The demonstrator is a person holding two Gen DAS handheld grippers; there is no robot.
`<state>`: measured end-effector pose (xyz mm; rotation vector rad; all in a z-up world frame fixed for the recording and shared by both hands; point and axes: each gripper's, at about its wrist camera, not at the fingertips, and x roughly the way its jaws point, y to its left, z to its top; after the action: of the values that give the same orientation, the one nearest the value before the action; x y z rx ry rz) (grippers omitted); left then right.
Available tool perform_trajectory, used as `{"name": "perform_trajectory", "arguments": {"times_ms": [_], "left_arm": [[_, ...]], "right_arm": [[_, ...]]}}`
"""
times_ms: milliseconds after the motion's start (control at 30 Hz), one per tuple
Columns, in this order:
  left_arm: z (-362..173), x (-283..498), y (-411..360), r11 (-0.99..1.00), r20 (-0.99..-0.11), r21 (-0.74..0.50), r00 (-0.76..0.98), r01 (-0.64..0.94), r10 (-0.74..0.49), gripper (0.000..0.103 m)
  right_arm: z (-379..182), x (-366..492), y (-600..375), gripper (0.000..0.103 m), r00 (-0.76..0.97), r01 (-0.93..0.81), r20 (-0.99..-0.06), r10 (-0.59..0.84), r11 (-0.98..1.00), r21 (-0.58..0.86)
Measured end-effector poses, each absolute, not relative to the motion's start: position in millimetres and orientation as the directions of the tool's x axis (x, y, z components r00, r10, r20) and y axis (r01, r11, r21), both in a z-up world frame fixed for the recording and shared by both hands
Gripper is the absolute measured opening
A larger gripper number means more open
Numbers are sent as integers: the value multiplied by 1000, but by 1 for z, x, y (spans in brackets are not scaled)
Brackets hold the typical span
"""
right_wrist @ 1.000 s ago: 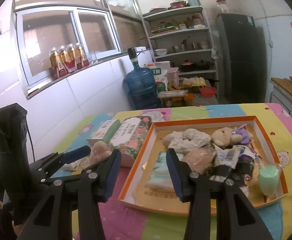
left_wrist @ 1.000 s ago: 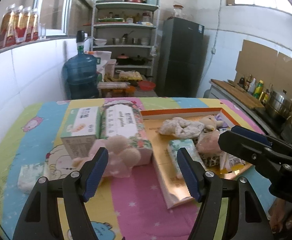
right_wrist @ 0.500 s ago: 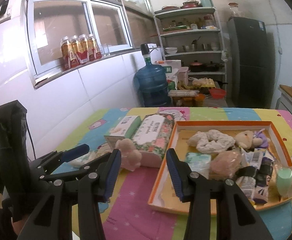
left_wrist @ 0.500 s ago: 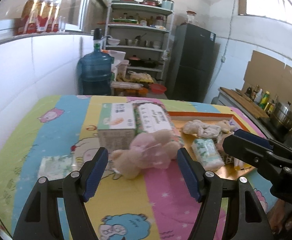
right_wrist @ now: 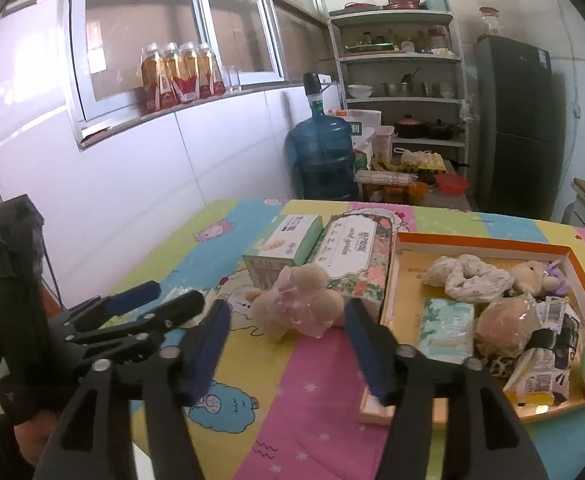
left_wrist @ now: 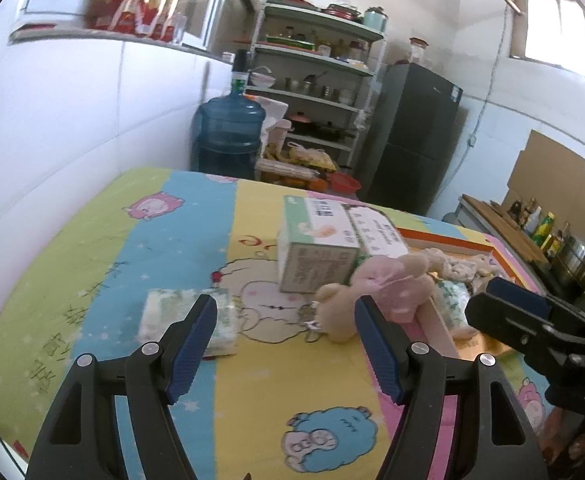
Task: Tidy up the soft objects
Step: 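Grasp the white green-printed tissue pack with the left gripper while the right grasps the pink plush bunny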
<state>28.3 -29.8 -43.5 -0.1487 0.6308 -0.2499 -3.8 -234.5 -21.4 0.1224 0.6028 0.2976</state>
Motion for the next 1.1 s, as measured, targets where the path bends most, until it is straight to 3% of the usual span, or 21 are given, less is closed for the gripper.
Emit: {"name": "perform_trajectory", "arguments": {"times_ms": [167, 467, 800, 1100], "left_arm": [[-50, 29, -5, 960, -561, -235, 785, 153, -262, 73], [-61, 30, 24, 961, -570, -251, 785, 116, -243, 73], [-72, 38, 47, 959, -580, -266, 777, 103, -244, 73], [-75, 54, 53, 938, -592, -217, 728, 271, -347, 73]], "right_arm": [[-34, 3, -228, 69, 767, -223, -560, 313, 949, 225], [-76, 27, -223, 69, 701, -187, -535, 471, 846, 499], [-109, 52, -228, 69, 737, -7, -482, 474, 718, 696], [-119, 64, -235, 74, 785, 73, -443, 433, 646, 760]]}}
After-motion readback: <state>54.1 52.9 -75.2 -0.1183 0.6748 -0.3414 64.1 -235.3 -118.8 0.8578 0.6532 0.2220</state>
